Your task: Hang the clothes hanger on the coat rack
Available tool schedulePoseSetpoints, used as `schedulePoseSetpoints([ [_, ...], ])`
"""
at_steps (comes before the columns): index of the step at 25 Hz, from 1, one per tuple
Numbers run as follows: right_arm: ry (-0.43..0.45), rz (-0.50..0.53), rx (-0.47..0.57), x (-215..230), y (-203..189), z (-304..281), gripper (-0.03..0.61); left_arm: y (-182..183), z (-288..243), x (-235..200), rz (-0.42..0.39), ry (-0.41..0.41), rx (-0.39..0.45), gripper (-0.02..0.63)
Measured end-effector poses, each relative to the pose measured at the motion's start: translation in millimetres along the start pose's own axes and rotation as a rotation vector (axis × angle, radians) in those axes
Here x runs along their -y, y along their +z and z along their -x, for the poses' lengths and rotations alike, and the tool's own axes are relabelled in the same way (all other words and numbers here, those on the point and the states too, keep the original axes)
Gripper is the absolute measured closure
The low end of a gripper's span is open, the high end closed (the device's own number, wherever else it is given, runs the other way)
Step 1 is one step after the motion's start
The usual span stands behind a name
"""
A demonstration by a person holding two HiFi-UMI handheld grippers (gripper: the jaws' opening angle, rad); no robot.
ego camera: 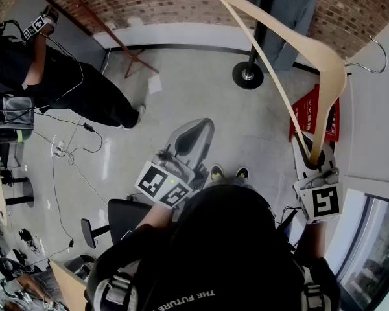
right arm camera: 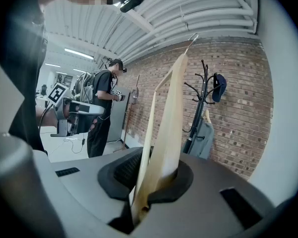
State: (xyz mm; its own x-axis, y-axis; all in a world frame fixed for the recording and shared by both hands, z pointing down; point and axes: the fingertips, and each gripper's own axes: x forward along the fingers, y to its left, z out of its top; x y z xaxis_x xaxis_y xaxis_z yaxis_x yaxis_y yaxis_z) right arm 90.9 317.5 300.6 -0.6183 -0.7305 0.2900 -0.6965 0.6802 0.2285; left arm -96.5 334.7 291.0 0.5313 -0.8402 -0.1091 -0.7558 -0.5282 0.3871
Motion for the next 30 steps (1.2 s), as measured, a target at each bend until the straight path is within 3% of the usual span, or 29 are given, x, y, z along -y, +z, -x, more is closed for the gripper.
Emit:
schedulePoseSetpoints([
  [15, 0.008, 0.017, -0.008, -9, 5, -22, 0.54, 8, 3, -22, -0.009, 0.003, 0.012, 0.594],
  [30, 0.0, 0.036, -0.025, -18, 14, -76, 0.54, 18, 2, -83, 0.019, 0.001, 0.027, 0.594],
])
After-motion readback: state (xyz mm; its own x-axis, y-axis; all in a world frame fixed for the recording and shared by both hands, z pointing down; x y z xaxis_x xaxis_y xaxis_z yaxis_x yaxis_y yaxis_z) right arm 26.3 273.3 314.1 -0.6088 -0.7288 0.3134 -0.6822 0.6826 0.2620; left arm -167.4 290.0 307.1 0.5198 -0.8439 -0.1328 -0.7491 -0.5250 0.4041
